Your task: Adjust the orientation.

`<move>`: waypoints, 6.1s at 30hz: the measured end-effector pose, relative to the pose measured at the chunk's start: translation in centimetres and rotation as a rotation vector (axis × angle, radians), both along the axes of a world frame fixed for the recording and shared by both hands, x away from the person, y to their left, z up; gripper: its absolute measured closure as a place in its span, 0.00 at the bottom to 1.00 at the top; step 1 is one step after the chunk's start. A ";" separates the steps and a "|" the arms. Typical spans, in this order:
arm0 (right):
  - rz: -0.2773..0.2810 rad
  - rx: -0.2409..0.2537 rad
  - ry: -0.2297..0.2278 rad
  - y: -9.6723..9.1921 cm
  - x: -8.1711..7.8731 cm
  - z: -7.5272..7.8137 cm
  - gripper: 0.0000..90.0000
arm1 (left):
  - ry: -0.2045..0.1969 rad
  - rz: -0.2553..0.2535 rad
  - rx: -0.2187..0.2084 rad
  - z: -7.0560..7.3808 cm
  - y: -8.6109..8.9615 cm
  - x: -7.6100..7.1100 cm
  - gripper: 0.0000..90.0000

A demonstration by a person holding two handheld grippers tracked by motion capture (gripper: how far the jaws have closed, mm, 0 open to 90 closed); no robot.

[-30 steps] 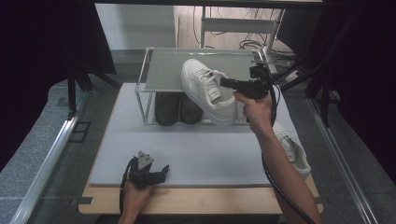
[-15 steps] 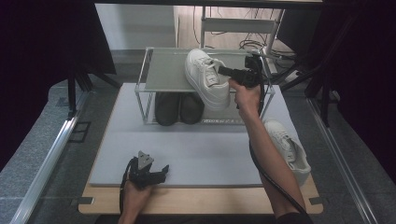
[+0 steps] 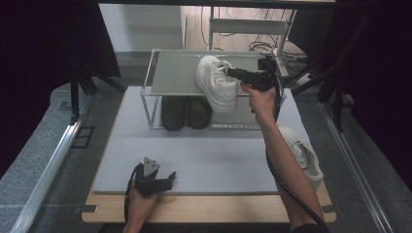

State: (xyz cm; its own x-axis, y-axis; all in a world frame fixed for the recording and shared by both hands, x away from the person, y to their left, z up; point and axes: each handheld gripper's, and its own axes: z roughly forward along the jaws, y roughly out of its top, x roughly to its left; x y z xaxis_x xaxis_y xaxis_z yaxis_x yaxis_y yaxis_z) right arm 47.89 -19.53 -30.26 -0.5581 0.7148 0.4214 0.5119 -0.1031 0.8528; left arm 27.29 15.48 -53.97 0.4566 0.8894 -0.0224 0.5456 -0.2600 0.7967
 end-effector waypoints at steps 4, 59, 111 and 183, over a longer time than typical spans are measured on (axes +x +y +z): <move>-0.018 -0.042 -0.044 -0.8 -0.7 0.2 0.51 | 0.000 0.000 0.000 0.0 0.0 0.0 0.13; 0.159 -0.268 -0.186 -0.4 -9.6 -3.6 1.00 | -0.001 0.001 -0.002 0.0 0.0 0.0 0.13; 0.146 -0.367 -0.232 7.4 -3.4 -4.4 1.00 | -0.002 0.000 -0.004 0.0 0.0 0.0 0.13; 0.252 -0.434 -0.087 0.0 -12.5 -11.8 0.16 | 0.000 0.001 -0.001 0.0 0.0 0.0 0.13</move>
